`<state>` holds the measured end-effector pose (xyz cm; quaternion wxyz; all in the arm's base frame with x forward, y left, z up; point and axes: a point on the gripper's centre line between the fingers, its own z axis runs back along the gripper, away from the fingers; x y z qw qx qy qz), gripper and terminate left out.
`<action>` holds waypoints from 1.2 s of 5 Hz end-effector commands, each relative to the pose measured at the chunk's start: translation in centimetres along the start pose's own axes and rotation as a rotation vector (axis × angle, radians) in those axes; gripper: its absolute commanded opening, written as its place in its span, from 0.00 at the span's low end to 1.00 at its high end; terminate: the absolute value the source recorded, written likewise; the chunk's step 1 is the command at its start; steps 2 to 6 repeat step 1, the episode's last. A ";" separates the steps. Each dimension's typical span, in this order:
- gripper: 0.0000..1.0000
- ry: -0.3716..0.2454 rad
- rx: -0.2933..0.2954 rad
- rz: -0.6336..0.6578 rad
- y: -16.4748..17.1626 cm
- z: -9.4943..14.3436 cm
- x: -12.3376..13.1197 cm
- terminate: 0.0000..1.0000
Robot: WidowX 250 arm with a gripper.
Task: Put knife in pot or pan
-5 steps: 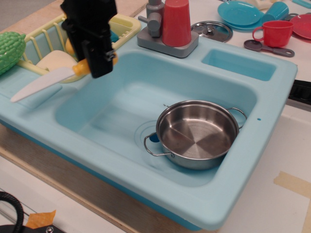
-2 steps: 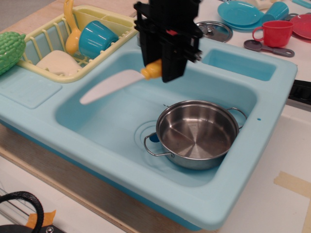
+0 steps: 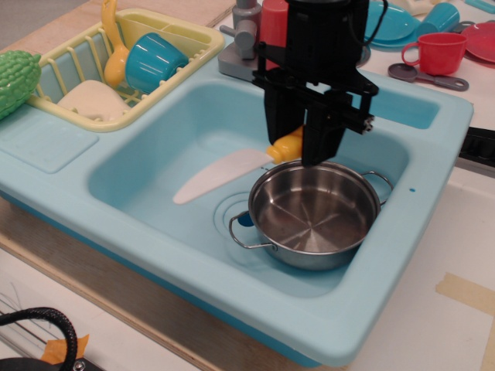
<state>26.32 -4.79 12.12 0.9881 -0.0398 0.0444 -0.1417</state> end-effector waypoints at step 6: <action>1.00 -0.041 0.001 -0.030 -0.5 0.7 0.7 1.00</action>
